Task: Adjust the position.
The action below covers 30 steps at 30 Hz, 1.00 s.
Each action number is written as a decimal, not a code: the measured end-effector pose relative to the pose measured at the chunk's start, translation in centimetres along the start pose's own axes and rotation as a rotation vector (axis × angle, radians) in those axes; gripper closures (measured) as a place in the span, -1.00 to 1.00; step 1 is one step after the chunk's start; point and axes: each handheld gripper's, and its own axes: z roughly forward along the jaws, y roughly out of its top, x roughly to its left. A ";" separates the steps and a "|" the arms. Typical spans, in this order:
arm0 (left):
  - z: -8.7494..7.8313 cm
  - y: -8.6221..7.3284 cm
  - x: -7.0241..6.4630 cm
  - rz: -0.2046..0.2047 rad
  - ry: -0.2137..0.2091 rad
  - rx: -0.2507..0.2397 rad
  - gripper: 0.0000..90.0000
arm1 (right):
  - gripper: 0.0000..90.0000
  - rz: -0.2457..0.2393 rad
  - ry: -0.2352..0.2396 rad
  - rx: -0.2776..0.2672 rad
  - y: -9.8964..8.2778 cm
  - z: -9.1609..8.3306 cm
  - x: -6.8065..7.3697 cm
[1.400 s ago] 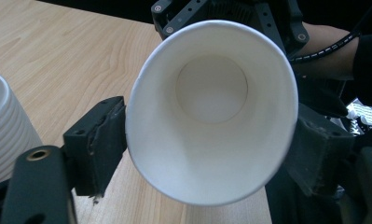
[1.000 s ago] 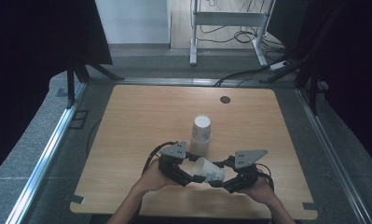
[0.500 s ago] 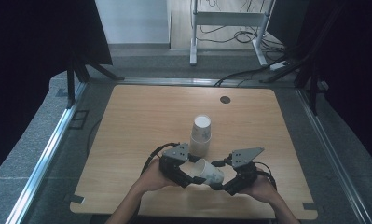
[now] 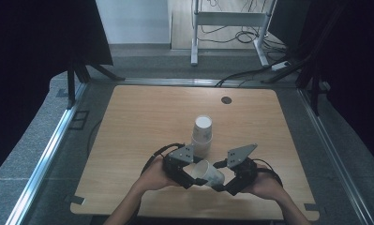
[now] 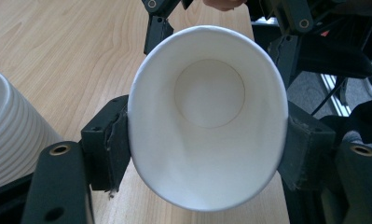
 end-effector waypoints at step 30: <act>-0.2 2.4 -0.7 0.089 0.032 0.148 -0.37 | -0.21 -0.012 0.011 0.039 0.3 1.7 -0.1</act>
